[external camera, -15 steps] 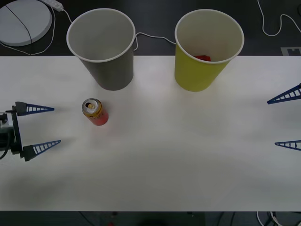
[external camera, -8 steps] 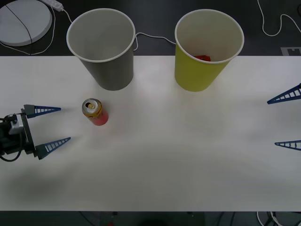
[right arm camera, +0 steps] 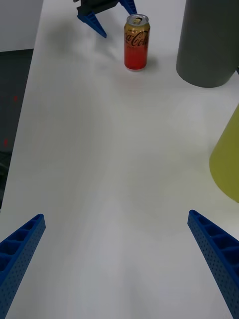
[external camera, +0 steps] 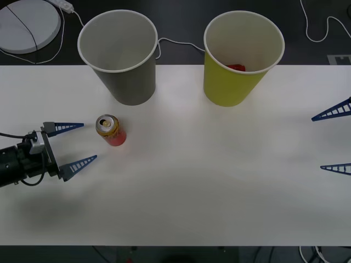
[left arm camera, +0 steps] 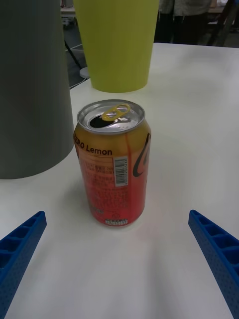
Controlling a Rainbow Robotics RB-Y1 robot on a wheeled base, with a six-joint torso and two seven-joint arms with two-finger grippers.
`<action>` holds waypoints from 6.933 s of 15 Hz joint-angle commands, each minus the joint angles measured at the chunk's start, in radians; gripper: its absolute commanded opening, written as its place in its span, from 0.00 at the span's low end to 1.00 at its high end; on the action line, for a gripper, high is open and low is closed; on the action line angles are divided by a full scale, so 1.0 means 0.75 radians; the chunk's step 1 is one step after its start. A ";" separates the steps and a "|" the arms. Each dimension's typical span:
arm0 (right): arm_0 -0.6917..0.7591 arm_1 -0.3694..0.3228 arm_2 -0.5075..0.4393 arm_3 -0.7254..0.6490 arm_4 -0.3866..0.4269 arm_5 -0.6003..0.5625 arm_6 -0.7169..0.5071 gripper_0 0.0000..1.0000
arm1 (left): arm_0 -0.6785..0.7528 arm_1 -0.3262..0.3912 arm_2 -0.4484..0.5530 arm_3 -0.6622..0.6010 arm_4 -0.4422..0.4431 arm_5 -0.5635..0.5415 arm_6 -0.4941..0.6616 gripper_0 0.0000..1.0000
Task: Put the can into the green bin and the plastic bottle into the gray bin
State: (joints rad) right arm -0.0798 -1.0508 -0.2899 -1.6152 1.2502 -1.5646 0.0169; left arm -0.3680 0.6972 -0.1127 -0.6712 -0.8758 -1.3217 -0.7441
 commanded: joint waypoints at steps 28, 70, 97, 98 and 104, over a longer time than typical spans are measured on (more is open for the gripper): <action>0.000 0.000 0.000 0.000 0.000 0.000 0.000 1.00 | -0.115 -0.236 0.001 0.001 -0.098 0.206 0.004 0.01; 0.000 0.000 0.000 0.000 0.000 0.000 0.000 1.00 | -0.700 0.576 -0.228 -1.527 -0.845 -0.259 2.504 0.04; 0.000 0.000 0.000 0.000 0.000 0.000 0.000 1.00 | -2.103 -0.586 -1.375 0.089 -0.810 0.367 2.784 0.06; 0.000 0.000 0.000 0.000 0.000 0.000 0.000 1.00 | -2.107 -0.629 -1.375 0.157 -0.810 0.400 2.767 0.05; 0.000 0.000 0.000 0.000 0.000 0.000 0.000 1.00 | -2.105 -0.741 -1.378 0.353 -0.812 0.472 2.696 0.06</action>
State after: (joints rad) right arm -0.0798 -1.0508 -0.2899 -1.6153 1.2502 -1.5647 0.0169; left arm -1.9471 0.1458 -1.1459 -0.4151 -1.4850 -0.9680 1.2826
